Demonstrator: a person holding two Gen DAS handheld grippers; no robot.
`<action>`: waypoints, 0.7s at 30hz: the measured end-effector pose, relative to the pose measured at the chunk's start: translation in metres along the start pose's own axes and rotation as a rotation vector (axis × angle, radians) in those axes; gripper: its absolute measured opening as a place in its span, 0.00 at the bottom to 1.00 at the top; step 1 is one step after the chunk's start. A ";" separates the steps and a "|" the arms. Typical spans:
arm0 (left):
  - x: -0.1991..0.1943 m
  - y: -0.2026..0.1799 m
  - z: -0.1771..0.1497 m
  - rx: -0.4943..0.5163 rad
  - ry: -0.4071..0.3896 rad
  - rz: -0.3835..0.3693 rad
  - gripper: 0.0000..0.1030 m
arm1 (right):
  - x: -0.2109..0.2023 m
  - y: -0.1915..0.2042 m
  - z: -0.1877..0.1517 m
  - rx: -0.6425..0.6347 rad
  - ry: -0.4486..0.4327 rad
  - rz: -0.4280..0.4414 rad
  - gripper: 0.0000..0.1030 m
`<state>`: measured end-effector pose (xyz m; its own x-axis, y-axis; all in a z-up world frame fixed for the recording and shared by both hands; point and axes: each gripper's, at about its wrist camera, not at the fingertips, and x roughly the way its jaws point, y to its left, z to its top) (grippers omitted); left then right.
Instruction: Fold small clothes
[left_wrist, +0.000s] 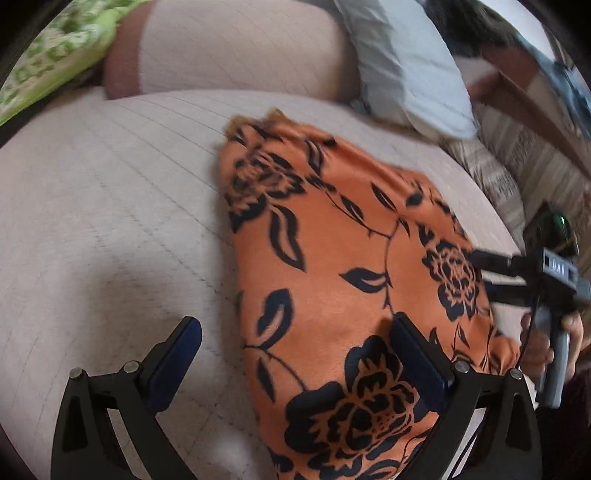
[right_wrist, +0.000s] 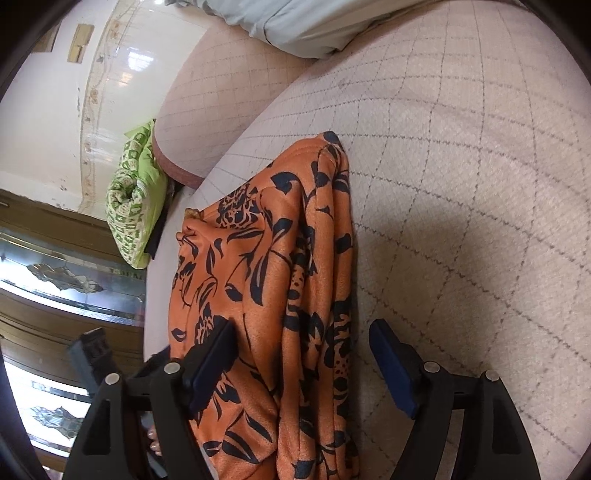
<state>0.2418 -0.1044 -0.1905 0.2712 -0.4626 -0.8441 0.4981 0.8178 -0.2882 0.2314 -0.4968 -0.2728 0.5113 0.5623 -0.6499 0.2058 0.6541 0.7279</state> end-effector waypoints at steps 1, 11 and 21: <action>0.005 0.001 0.001 -0.001 0.024 -0.044 0.99 | 0.001 -0.002 0.001 0.004 0.004 0.015 0.77; 0.019 0.035 0.013 -0.180 0.064 -0.313 0.98 | 0.018 0.006 -0.003 -0.045 -0.016 0.097 0.80; 0.017 0.036 0.018 -0.202 0.056 -0.237 0.48 | 0.030 0.040 -0.017 -0.107 -0.033 0.022 0.52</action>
<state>0.2789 -0.0893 -0.2067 0.1183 -0.6335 -0.7647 0.3665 0.7436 -0.5593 0.2408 -0.4452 -0.2672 0.5419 0.5614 -0.6254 0.1053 0.6929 0.7133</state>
